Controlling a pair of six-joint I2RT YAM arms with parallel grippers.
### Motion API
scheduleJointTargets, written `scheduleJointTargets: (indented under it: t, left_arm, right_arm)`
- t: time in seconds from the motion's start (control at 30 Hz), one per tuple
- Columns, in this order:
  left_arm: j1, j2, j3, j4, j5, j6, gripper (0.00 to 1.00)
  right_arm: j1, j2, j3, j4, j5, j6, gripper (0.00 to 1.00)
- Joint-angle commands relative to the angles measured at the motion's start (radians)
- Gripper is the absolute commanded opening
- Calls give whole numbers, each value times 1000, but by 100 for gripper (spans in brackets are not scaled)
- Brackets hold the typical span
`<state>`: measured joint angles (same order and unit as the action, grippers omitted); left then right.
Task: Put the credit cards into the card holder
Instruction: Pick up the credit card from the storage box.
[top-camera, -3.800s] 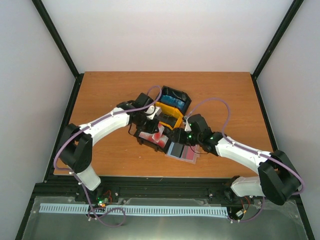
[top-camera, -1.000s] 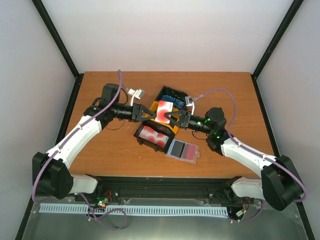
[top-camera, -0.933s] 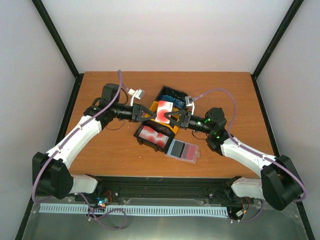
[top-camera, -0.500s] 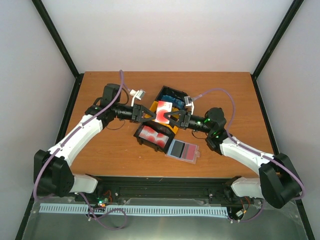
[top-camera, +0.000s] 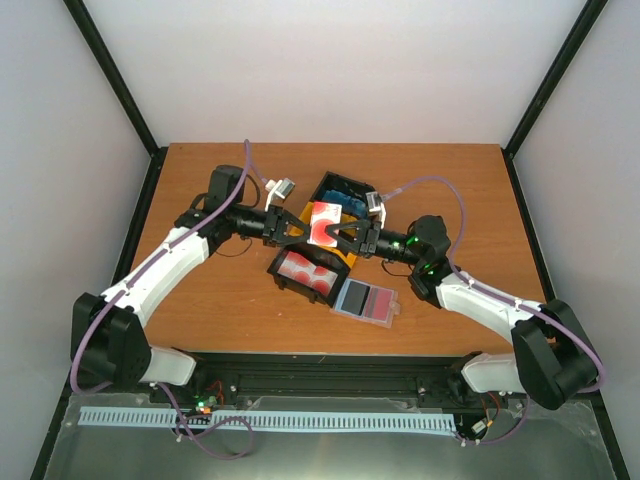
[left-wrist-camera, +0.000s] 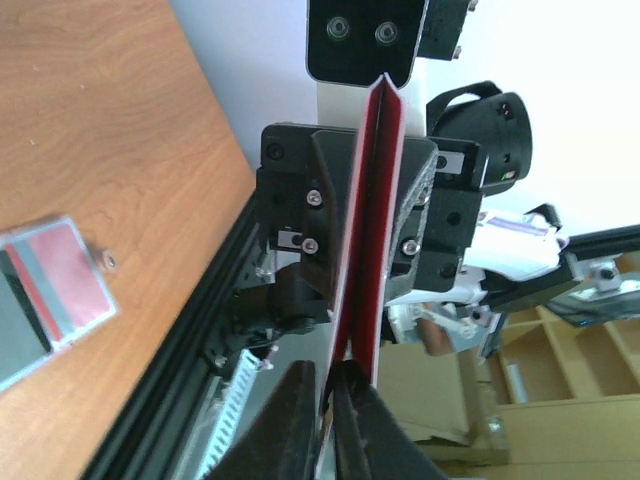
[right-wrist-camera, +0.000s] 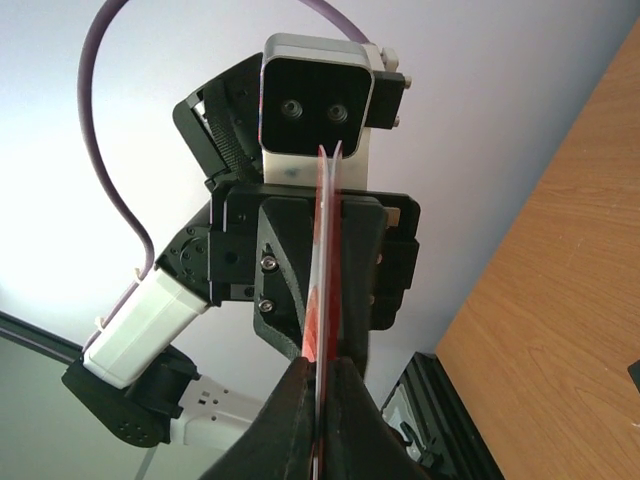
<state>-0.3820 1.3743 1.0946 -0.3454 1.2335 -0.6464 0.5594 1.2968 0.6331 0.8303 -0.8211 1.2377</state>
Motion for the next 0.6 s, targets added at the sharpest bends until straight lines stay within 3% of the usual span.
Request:
scheduleJointTargets:
  t: [0.0,0.57]
  left_arm:
    - [-12,-5,20,63,44,-44,2]
    - [73,-57,19,12,-32,-22,1]
  right_arm:
    - [8,11,-12,59,20,15,3]
    - [-84,-44,-119,89,35,44,3]
